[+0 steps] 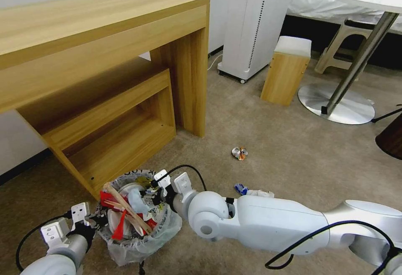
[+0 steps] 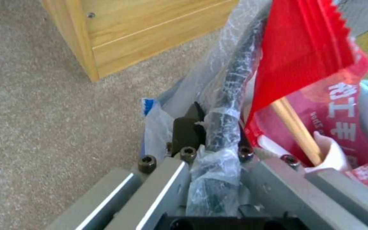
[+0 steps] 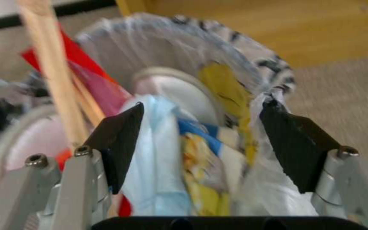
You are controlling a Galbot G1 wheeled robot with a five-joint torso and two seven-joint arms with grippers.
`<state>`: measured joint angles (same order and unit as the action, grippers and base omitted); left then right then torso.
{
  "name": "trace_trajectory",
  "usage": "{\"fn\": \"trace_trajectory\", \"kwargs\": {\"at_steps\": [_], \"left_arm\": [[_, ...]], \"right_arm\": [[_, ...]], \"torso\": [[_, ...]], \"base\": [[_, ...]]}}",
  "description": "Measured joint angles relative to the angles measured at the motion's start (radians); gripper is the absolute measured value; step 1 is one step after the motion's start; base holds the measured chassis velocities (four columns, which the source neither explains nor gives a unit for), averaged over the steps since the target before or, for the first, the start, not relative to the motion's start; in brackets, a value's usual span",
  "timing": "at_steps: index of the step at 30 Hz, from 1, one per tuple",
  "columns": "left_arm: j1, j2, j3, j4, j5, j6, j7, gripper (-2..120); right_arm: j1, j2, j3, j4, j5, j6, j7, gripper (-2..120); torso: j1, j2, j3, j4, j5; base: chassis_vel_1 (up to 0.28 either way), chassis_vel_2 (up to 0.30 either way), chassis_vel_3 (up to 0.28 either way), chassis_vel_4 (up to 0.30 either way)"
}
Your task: Pick up the trash bin and place the garbage on the floor into it.
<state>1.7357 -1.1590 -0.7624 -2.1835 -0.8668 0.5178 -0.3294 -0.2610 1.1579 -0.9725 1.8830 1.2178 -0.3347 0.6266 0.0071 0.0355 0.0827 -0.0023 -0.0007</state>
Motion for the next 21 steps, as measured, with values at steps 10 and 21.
{"fn": "trace_trajectory", "kwargs": {"at_steps": [10, 21], "left_arm": [[-0.003, 0.008, -0.006, 0.006, -0.005, 0.0, 0.001, 1], [-0.031, 0.017, -0.005, 0.028, -0.017, 0.003, -0.007, 0]], "right_arm": [[0.006, 0.02, -0.011, -0.011, -0.04, 0.063, -0.059, 68], [0.001, -0.054, 0.0, 0.013, -0.058, 0.062, -0.06, 68]], "torso": [[0.0, 0.0, 0.0, 0.0, 0.0], [0.0, 0.0, 0.0, -0.0002, 0.0001]], "base": [[0.0, 0.0, 0.0, 0.0], [0.0, 0.0, 0.0, 0.0]]}}
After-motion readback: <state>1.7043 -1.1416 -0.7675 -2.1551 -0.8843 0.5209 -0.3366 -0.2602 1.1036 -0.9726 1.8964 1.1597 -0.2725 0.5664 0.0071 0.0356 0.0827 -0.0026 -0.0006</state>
